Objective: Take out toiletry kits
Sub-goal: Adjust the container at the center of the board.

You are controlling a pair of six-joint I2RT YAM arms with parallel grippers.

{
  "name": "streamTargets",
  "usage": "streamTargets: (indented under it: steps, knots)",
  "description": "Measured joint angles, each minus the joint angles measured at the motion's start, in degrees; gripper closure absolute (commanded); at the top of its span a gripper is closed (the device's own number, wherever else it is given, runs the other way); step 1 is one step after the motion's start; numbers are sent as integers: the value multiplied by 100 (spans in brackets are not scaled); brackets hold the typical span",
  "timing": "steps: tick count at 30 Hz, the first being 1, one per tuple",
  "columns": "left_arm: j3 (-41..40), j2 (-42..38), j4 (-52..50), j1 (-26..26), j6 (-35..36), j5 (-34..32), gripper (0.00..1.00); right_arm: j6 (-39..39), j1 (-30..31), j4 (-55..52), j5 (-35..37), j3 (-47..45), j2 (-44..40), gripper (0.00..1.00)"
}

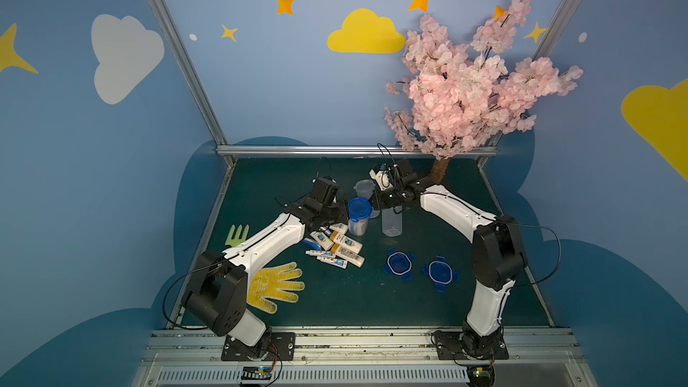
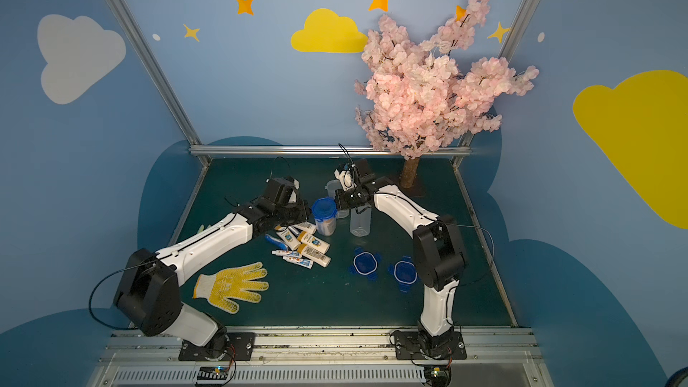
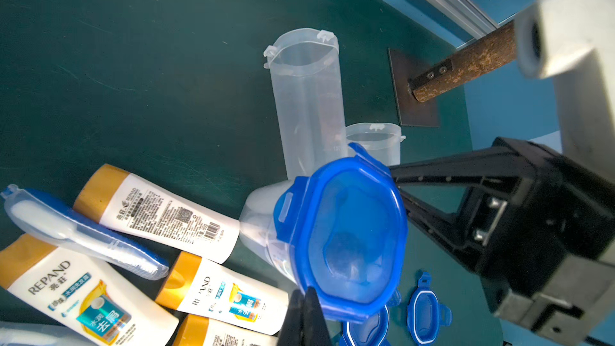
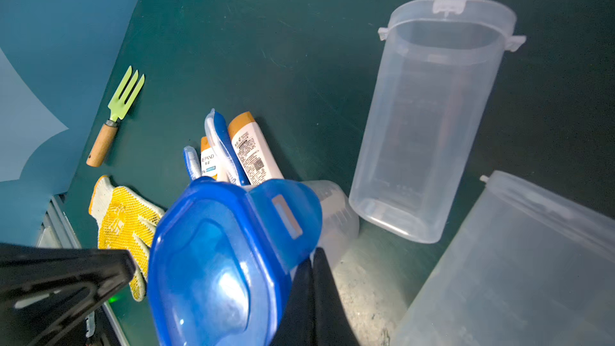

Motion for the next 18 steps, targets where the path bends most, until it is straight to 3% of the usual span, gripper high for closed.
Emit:
streamTargets:
  steps: [6,11,18]
  knots:
    - [459,229,7,-179,221,111,98,-245,-160,-125,-39,286,-4,100]
    - [1108,645,13,-442,579,203,98,-326,-267,-142,-199,0,-236,99]
    - [1233,992,42,-511,723,214,98,289,-636,739,-1178,-1766,-1449,73]
